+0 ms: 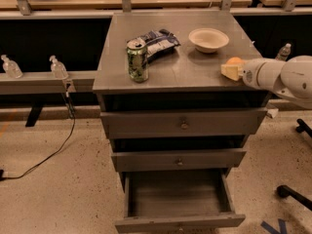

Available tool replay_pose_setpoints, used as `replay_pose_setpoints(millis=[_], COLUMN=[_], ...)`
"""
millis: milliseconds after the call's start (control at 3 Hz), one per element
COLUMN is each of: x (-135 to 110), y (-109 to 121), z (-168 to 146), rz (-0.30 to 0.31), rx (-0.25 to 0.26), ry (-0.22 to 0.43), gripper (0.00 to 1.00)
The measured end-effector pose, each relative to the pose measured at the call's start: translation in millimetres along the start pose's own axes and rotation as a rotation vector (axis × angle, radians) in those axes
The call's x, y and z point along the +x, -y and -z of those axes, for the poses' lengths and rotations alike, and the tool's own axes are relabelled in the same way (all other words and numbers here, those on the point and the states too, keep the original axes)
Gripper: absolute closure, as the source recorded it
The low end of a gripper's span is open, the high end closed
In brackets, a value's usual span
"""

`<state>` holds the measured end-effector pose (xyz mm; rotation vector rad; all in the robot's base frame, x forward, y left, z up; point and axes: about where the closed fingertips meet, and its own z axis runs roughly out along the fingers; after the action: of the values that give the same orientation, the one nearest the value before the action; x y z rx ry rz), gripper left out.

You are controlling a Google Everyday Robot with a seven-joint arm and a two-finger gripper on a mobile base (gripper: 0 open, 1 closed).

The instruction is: Place orange into bottom drawer

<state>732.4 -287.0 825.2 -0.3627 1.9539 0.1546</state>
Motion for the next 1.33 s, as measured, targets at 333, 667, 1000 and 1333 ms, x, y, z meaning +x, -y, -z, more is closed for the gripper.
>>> replay_pose_setpoints(millis=[333,667,1000,1333], x=[0,-15,-54,-108], y=[0,-12,-13,-79], z=[0,7,48,78], rz=[0.000,0.016,0.030,0.108], rx=[0.000,-0.051,-0.163,-0.375], ry=[0.000,0.043,0.171,0.283], gripper=[1.00,1.00,1.00,1.00])
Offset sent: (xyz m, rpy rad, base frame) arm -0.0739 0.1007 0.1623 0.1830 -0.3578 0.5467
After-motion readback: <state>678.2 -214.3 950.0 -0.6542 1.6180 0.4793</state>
